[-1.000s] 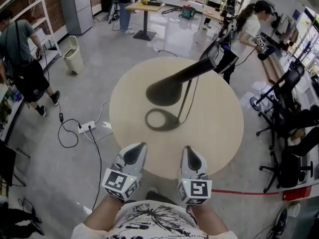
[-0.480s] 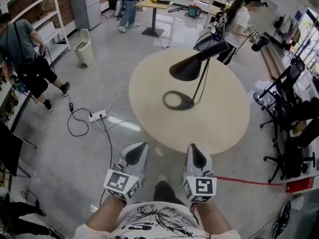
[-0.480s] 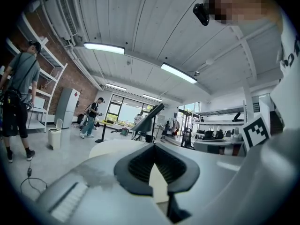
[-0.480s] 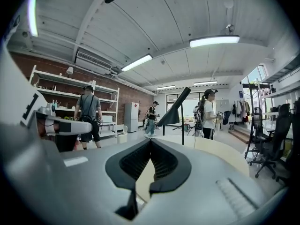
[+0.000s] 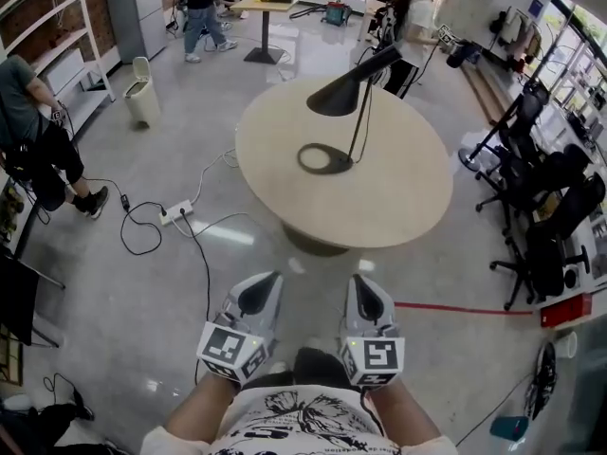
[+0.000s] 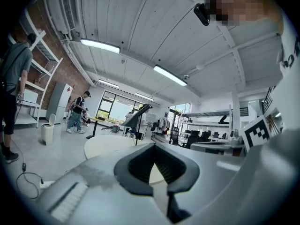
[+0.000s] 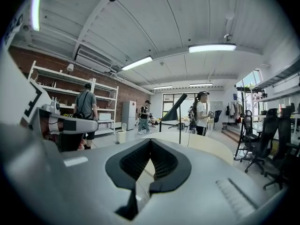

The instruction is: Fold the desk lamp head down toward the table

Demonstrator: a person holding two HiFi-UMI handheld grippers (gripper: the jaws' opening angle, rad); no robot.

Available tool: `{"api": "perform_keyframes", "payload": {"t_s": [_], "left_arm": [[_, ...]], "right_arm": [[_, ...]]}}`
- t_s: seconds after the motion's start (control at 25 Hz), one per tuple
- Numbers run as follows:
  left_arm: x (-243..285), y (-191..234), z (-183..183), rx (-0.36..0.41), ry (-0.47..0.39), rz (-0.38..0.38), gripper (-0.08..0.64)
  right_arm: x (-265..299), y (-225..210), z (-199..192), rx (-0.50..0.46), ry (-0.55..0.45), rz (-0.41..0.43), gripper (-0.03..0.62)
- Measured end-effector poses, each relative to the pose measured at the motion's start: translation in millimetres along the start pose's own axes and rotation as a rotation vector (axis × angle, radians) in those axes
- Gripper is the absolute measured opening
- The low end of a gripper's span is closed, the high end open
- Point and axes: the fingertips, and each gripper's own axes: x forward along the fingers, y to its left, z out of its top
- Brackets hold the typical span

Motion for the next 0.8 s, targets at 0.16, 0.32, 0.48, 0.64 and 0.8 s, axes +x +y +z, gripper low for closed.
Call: {"api": "perform_keyframes", "payload": {"t_s": [0.16,0.32,0.48,0.64,0.8], "left_arm": [[-14,-19,5,0.009,-0.022,-0.003,0.005],[-21,-45,11,0.048,-0.059,-0.008,0.005],[-27,-80,3,0.051,-0.062,-0.018,0.005],[-39,-116,-11,0.057,-0.044,-0.021,0.005],[-55,-143,-17,0.056,-0.039,-0.009,0.005]], "right_arm": [[-31,-6,0,0.013,-0.018,-0.017,0.009],[-54,-12,4,0.014,-0.046,-0.027,0.009],[-82,-14,2,-0.008,-0.055,-0.009,0.009],[-117,-21,-6,-0.009,-0.056,0.004,0.008],[-145,-21,-13,-0.003,-0.049,0.03,0.008]]}}
